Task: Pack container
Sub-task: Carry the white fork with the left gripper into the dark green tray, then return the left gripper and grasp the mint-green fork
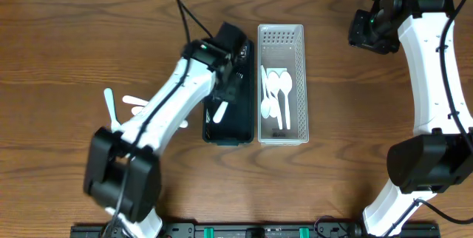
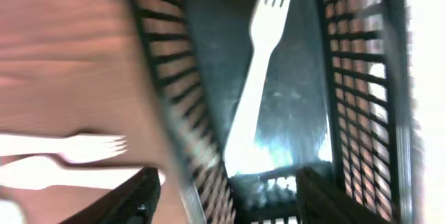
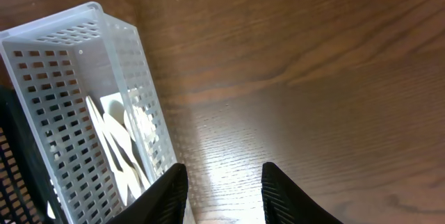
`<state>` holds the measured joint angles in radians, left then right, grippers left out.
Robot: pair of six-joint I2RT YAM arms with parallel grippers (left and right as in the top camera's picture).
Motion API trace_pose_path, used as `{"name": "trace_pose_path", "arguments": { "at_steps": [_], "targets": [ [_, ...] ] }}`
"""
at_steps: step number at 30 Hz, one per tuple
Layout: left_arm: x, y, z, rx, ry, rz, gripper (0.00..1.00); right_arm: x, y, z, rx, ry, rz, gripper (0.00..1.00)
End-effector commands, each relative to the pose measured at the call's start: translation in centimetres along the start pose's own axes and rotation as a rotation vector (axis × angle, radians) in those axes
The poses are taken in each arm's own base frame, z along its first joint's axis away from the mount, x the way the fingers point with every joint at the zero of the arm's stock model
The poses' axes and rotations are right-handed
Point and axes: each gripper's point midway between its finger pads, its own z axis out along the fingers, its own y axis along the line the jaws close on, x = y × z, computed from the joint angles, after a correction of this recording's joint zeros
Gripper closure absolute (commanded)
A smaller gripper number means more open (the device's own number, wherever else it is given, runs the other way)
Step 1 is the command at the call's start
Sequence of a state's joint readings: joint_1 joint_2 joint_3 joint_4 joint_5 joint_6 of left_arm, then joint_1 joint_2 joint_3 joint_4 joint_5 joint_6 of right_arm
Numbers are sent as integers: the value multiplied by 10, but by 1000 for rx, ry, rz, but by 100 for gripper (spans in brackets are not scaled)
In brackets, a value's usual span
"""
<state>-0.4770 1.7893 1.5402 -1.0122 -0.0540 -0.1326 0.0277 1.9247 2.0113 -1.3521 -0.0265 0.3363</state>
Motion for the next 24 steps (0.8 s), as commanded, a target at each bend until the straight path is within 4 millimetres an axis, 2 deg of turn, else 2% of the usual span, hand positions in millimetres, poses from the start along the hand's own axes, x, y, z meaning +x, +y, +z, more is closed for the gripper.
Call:
{"name": "trace_pose_path", "arguments": {
  "at_steps": [1,3,4,7,10,13,17,24],
  "targets": [
    [-19,47,-79,-84,-183,-61,31,-1,-1,3,2,5,-6,62],
    [-7,82,-103,-108,-206,-151,26,-1,-1,3,3,4,-19,62],
    [0,97,-110,-122,-207,-190,26,-1,-2,3,3,3,-24,62],
    [31,162,-126,-185,-183,-371,24,-2,-2,3,4,2,-26,62],
    [62,218,-126,-248,-132,-546,22,-2,-3,3,6,1,-23,62],
    [87,250,-109,-275,-64,-628,20,-4,-4,3,6,-4,-22,62],
    [109,267,-68,-278,30,-628,20,-6,-4,3,2,-14,-28,61],
    [126,266,8,-252,116,-602,19,-7,-3,2,1,-19,-28,61]
  ]
}}
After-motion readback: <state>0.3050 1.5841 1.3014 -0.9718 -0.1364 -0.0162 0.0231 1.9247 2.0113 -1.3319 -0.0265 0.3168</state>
